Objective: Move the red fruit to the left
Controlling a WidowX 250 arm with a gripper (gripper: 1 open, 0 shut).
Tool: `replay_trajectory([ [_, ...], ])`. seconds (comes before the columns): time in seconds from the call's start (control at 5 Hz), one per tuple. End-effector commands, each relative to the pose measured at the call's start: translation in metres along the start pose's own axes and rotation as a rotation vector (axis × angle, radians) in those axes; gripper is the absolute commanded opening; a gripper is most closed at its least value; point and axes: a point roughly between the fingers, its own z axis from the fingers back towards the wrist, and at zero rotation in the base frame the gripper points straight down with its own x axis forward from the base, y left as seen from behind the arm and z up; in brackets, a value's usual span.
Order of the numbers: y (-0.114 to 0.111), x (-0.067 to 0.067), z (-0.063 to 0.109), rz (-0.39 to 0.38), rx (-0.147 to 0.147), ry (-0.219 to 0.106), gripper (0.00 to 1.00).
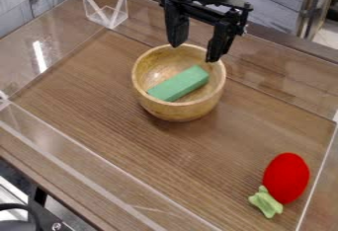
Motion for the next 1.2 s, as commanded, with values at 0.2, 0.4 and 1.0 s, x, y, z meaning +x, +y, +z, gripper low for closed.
replay_trajectory([
  [0.2,-0.034,-0.014,-0.02,-0.067,-0.022,0.041,1.0],
  [0.4,-0.07,-0.023,-0.025,-0.146,-0.03,0.031,1.0],
  [1.0,-0.146,-0.047,-0.042,-0.281,-0.063,-0.013,1.0],
])
